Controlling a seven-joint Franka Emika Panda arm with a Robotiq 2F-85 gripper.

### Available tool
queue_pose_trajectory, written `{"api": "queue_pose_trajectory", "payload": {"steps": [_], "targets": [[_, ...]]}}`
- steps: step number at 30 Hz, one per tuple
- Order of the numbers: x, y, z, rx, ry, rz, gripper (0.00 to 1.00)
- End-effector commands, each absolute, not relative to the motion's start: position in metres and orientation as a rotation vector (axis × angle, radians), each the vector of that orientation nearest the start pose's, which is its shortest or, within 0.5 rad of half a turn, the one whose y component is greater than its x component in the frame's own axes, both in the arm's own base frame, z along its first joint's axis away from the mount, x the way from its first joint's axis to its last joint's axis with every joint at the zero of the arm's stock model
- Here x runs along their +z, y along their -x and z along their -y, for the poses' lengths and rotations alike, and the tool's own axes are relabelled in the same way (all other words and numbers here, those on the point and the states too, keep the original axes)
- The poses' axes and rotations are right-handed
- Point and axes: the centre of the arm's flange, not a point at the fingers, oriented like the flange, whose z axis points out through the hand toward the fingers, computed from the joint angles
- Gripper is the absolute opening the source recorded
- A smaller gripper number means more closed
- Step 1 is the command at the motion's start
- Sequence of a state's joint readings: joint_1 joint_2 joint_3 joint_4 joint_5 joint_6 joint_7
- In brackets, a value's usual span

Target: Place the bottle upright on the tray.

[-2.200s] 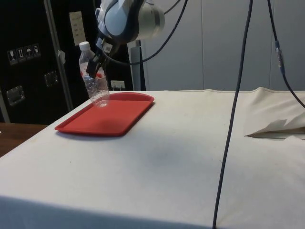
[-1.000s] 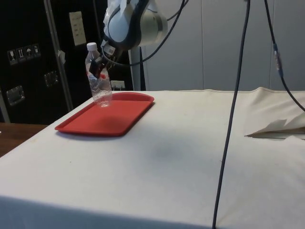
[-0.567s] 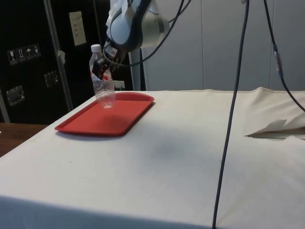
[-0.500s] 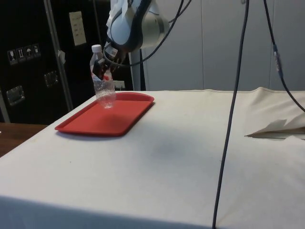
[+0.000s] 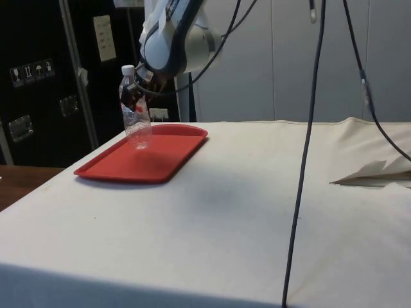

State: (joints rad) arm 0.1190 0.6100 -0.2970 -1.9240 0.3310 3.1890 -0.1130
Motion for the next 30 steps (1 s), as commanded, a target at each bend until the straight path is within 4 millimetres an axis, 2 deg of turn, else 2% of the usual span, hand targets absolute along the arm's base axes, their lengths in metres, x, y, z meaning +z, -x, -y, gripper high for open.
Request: {"api": "queue_pose_trajectory", "payload": {"steps": [1,7,16,22,30], "targets": [[0.263,-0.662,0.122,-1.107,3.036,-0.45,0.36],[0.258,-0.663,0.129,-1.103,3.058,-0.473,0.36],[0.257,-0.663,0.129,-1.1,3.058,-0.474,0.36],[0.252,-0.675,0.129,-1.105,3.052,-0.486,0.36],[0.246,-0.68,0.129,-1.115,3.043,-0.504,0.36]]}}
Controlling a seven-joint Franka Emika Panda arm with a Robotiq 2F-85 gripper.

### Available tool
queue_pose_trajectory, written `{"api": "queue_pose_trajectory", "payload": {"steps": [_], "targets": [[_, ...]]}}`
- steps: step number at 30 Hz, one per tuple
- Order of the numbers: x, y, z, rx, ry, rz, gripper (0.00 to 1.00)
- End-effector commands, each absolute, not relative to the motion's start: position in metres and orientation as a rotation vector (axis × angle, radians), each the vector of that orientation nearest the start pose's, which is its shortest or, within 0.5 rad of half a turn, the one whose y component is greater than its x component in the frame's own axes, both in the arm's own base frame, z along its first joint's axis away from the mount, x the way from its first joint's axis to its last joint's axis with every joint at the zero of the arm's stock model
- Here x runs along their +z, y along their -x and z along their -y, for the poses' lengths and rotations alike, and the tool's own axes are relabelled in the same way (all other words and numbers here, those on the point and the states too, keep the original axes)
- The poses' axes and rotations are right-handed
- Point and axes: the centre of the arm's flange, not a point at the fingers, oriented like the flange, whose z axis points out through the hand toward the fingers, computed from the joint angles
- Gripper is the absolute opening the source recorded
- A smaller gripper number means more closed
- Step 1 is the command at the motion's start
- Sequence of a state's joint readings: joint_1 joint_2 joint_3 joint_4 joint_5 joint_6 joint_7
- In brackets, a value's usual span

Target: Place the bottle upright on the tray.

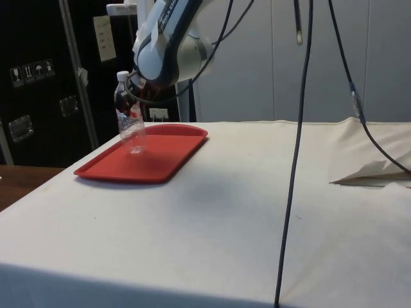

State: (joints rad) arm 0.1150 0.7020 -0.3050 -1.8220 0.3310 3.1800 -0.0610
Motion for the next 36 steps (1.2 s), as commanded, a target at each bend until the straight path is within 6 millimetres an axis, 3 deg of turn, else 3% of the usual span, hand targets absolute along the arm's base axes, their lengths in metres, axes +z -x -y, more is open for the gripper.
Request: {"api": "queue_pose_trajectory", "payload": {"steps": [1,36], "targets": [[0.2471,-0.6802,0.1291,-1.117,3.043,-0.503,0.36],[0.2414,-0.6794,0.1305,-1.104,3.054,-0.511,0.36]]}}
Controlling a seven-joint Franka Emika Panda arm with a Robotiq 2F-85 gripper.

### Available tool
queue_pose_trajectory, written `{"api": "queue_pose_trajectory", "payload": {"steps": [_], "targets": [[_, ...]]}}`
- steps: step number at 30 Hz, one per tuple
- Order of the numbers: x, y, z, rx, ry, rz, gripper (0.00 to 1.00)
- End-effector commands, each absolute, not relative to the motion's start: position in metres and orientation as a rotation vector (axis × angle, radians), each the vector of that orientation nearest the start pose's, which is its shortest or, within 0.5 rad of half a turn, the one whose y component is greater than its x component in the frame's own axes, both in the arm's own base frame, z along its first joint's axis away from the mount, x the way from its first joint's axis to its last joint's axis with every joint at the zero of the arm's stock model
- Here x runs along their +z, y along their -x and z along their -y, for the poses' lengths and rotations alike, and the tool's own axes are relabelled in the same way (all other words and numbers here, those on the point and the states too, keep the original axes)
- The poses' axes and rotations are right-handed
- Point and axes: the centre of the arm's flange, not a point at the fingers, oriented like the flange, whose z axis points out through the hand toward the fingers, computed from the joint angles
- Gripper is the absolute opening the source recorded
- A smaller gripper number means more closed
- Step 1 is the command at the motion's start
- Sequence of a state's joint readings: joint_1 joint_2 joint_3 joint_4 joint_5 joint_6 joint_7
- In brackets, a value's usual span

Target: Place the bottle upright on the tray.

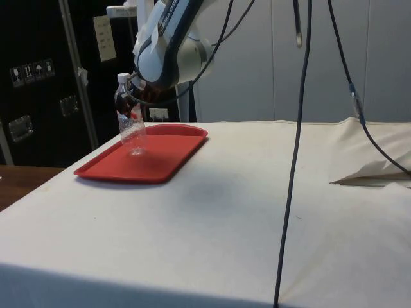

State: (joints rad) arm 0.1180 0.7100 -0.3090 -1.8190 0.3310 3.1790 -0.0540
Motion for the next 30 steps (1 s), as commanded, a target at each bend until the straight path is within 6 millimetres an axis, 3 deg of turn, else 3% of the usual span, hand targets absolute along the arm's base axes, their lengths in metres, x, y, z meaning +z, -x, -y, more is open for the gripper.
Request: {"api": "queue_pose_trajectory", "payload": {"steps": [1,9,16,17,23,30], "targets": [[0.2415,-0.6793,0.1311,-1.104,3.055,-0.512,0.36],[0.2417,-0.6794,0.1309,-1.105,3.056,-0.51,0.36],[0.242,-0.6794,0.1309,-1.107,3.055,-0.511,0.57],[0.2414,-0.6791,0.1309,-1.104,3.056,-0.511,0.67],[0.2417,-0.679,0.1314,-1.106,3.058,-0.509,0.97],[0.2408,-0.6792,0.1311,-1.108,3.055,-0.511,1.0]]}}
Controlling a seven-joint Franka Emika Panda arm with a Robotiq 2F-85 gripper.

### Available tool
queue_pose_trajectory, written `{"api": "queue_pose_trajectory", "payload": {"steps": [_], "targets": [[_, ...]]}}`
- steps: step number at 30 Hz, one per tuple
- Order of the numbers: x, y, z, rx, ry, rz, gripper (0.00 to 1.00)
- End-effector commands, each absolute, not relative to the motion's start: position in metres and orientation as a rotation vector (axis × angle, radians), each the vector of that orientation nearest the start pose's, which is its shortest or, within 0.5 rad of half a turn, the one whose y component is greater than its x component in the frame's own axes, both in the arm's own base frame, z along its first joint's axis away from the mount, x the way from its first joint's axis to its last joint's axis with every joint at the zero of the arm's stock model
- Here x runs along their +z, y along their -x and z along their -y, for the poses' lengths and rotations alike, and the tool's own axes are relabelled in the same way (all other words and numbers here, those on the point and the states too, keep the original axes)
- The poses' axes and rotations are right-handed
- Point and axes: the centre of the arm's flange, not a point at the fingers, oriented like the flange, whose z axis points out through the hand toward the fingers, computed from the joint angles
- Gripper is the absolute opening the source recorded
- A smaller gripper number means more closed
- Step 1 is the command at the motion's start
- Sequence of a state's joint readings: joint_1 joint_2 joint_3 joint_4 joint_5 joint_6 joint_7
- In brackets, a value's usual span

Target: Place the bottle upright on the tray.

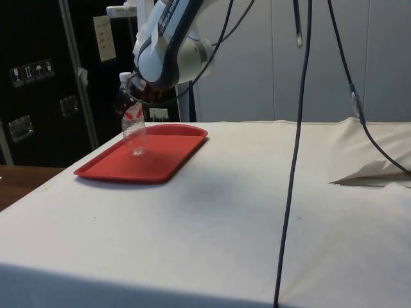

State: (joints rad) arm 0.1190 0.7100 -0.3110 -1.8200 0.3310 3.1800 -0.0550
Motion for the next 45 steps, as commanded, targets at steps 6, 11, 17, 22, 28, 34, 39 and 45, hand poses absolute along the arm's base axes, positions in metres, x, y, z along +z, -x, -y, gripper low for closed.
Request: {"api": "queue_pose_trajectory", "payload": {"steps": [6,11,17,22,28,34,39,45], "targets": [[0.241,-0.679,0.131,-1.106,3.056,-0.511,1.0],[0.242,-0.679,0.131,-1.106,3.058,-0.509,1.0],[0.24,-0.676,0.131,-1.102,3.058,-0.513,1.0],[0.243,-0.668,0.13,-1.1,3.059,-0.516,1.0],[0.246,-0.661,0.129,-1.09,3.059,-0.516,1.0],[0.254,-0.642,0.125,-1.094,3.053,-0.522,1.0],[0.258,-0.633,0.124,-1.091,3.05,-0.527,1.0],[0.264,-0.62,0.122,-1.091,3.045,-0.529,1.0]]}}
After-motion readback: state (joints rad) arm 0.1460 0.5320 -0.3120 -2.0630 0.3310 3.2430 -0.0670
